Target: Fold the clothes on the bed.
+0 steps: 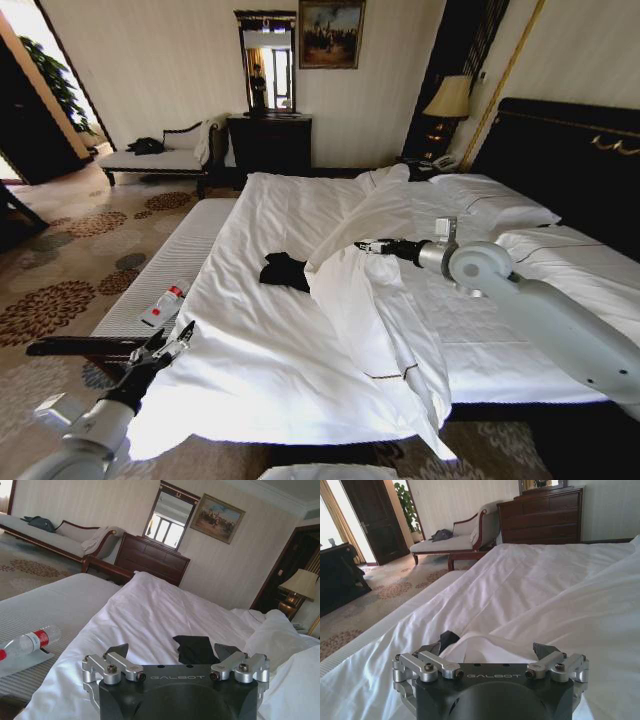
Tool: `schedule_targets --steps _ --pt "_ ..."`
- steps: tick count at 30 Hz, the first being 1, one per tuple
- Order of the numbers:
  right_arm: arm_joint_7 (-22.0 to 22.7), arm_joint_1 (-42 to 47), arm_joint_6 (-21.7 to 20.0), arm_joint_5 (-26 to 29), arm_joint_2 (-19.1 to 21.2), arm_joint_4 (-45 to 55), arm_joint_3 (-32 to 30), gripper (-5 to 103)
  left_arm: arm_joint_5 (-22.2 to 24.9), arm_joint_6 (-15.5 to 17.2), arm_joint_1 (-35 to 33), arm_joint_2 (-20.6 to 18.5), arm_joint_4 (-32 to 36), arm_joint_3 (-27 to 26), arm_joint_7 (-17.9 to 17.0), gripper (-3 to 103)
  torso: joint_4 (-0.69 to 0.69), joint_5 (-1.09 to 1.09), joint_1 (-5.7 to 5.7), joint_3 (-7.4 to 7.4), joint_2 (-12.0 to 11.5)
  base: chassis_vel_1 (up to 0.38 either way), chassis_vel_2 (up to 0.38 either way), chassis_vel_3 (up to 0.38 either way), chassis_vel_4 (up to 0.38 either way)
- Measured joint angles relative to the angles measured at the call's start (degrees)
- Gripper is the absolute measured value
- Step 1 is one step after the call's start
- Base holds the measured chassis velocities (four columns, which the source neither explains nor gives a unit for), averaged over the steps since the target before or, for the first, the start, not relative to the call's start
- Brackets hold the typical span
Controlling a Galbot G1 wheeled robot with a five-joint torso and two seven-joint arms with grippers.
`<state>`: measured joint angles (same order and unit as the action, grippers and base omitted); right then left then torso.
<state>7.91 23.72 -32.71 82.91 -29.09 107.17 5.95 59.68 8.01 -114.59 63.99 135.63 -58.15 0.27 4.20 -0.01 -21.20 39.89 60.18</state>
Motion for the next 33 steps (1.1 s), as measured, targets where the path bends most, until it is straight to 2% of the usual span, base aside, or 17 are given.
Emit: schedule_targets --steps 14,16,19,21,24,25,27,28,31,33 --pt "-1.2 0.6 -0.5 -5.7 0.1 -0.5 3.7 100 -0.1 -0.2 0.0 0.0 0.0 -0.1 0.1 98 0.00 0.01 0.00 -0.01 0.0 0.000 0.000 0.000 0.000" --pt "-1.1 0.3 -0.6 -6.0 0.0 -0.6 4.2 103 -0.1 -0.2 0.0 0.0 0.0 -0.1 0.1 98 0.00 0.01 0.01 -0.01 0.0 0.000 0.000 0.000 0.000" --pt "-1.0 -0.6 -0.9 -6.7 -0.2 -0.5 5.5 89 -0.1 -0.2 0.1 0.0 0.1 -0.1 0.1 98 0.00 0.01 0.01 0.00 0.0 0.000 0.000 0.000 0.000" --pt "-1.0 -0.7 -0.9 -6.8 -0.3 -0.5 5.8 89 -0.1 -0.2 0.2 0.0 0.2 -0.1 0.1 98 0.00 0.00 0.00 0.00 0.0 0.000 0.000 0.000 0.000" --pt "-1.0 -0.8 -0.9 -7.1 -0.6 -0.5 6.3 73 0.0 -0.2 0.2 -0.1 0.2 -0.2 0.1 98 0.00 0.01 0.01 0.00 0.0 0.000 0.000 0.000 0.000" --pt "-1.0 -0.8 -0.9 -7.1 -0.6 -0.5 6.4 73 0.0 -0.2 0.2 -0.1 0.2 -0.2 0.1 98 0.00 0.01 0.01 0.00 0.0 0.000 0.000 0.000 0.000" --pt "-0.9 -0.8 -0.9 -7.3 -0.5 -0.6 6.6 61 0.1 -0.2 0.2 -0.1 0.2 -0.3 0.1 98 0.00 0.01 0.00 0.00 0.0 0.000 0.000 0.000 0.000" --pt "-0.9 -0.8 -0.9 -7.3 -0.5 -0.6 6.6 61 0.1 -0.2 0.2 -0.1 0.2 -0.3 0.1 98 0.00 0.01 0.00 0.00 0.0 0.000 0.000 0.000 0.000" --pt "-1.0 -0.8 -0.9 -7.4 -0.4 -0.6 6.8 45 0.2 -0.2 0.3 -0.2 0.1 -0.3 0.1 98 0.00 0.01 0.00 -0.01 0.0 0.000 0.000 0.000 0.000" --pt "-1.0 -0.8 -0.9 -7.4 -0.4 -0.5 6.9 45 0.2 -0.2 0.3 -0.2 0.1 -0.3 0.1 98 0.00 0.01 0.00 0.00 0.0 0.000 0.000 0.000 0.000"
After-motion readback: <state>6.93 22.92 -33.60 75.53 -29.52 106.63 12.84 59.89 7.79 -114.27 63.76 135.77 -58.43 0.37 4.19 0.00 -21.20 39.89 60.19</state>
